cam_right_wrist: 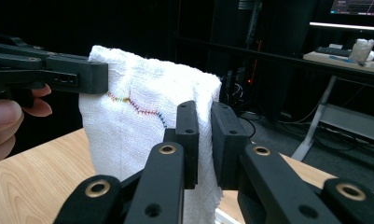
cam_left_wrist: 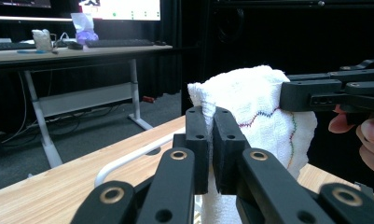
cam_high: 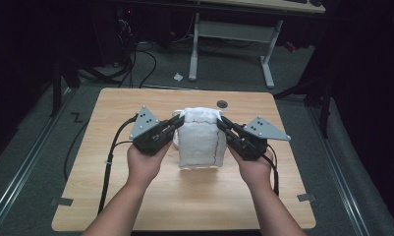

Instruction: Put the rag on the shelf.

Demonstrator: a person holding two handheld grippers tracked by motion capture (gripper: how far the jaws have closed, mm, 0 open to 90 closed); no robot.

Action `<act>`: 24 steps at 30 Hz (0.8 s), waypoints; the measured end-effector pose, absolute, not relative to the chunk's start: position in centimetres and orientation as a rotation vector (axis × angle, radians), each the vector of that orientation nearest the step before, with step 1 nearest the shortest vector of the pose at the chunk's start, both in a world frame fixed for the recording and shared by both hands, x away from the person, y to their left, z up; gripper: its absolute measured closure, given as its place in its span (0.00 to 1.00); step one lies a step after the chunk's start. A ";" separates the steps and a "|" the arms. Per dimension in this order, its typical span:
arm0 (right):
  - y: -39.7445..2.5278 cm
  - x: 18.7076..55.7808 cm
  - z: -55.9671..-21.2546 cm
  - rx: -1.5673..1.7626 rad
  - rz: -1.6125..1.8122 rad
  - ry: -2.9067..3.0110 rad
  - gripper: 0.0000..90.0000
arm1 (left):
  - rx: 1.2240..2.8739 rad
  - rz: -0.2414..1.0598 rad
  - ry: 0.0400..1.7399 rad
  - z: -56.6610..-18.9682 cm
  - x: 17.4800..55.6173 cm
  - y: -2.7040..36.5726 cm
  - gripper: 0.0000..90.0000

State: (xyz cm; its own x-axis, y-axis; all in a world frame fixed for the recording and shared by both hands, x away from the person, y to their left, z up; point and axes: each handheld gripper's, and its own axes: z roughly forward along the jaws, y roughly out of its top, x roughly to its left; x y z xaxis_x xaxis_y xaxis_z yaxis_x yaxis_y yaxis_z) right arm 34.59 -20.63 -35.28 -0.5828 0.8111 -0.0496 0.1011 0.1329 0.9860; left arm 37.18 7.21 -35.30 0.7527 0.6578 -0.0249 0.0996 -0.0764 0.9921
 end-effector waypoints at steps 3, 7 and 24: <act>-20.6 34.6 -35.1 0.875 1.499 1.805 0.92 | 1.600 0.517 0.618 -35.0 37.2 7.3 0.96; -20.5 34.6 -34.7 0.866 1.503 1.800 0.92 | 1.598 0.527 0.606 -34.4 37.3 7.3 0.96; -20.3 37.0 -30.3 0.843 1.495 1.740 0.92 | 1.573 0.587 0.599 -30.2 40.7 6.8 0.96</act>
